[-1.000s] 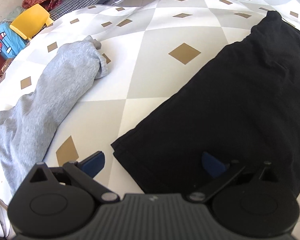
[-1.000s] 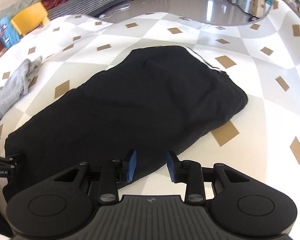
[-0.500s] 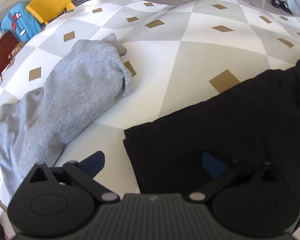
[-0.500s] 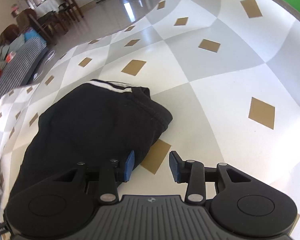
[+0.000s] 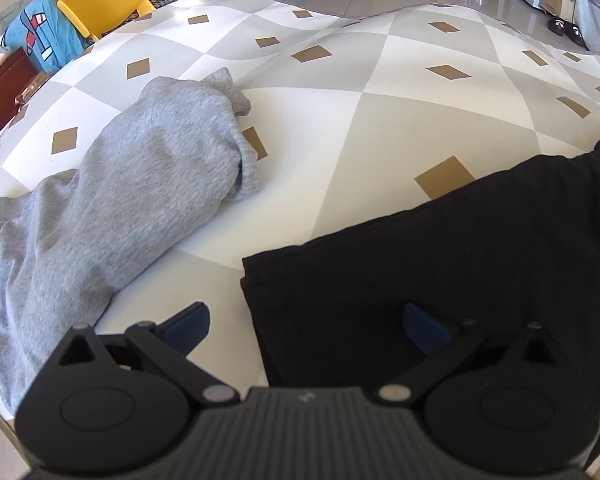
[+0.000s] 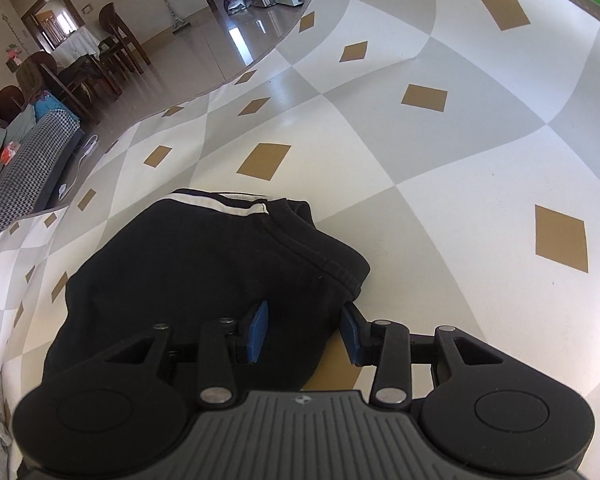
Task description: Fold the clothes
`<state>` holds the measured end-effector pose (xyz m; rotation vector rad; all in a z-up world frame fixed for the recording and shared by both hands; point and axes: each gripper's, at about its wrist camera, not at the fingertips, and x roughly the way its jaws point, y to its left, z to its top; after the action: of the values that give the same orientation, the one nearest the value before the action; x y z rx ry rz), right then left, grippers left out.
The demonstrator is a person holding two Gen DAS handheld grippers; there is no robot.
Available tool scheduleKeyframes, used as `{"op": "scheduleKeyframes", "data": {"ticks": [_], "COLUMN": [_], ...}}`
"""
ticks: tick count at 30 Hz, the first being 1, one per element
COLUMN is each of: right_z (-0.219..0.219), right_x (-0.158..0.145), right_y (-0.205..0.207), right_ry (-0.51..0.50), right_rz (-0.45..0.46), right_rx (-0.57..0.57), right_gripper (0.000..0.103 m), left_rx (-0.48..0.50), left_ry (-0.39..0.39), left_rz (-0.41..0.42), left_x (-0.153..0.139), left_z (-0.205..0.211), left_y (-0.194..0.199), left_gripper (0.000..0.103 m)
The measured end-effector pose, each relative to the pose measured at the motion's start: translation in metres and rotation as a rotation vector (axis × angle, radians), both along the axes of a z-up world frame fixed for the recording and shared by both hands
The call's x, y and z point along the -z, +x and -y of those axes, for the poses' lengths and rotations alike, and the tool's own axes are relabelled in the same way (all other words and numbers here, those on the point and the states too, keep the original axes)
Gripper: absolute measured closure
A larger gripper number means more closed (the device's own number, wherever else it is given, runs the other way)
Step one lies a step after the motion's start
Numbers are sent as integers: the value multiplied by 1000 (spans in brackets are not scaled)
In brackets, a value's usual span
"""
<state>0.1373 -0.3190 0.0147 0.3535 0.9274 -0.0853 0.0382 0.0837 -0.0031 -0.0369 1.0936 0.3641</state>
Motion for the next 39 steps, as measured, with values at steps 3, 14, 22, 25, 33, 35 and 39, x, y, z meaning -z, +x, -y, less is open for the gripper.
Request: {"op": "scheduleKeyframes", "data": {"ticks": [3,14,22,25,33,35,39], "right_z": [-9,-9,6,11,12,16,17], "right_x": [1,-3,-6,-7,-13,-20,-41], "right_y": [-1,-19,-61,-78,-113,-117,-120], "right_ry": [-85,-223,-272,-274,-289,-271,-270], "right_rz": [2,-10,-95,-116,-130,-112,-22], "right_rx": [-33,-44,1,4,-1,10,-5], "right_gripper": [89,98,98,98,94,91,83], "left_rx": [-2,40,147,169,185,193,241], "left_ry": [-2,0,77,77,9,-15,-22], "left_rz": [4,20,27,28,5,5,29], "left_x": [0,0,-1,-1,-3,-6,-16], "left_z": [1,7,32,37,45,48,63], "left_y": [2,4,2,-1,-10,-15,-26], "left_gripper": [0,0,0,0,0,0,0]}}
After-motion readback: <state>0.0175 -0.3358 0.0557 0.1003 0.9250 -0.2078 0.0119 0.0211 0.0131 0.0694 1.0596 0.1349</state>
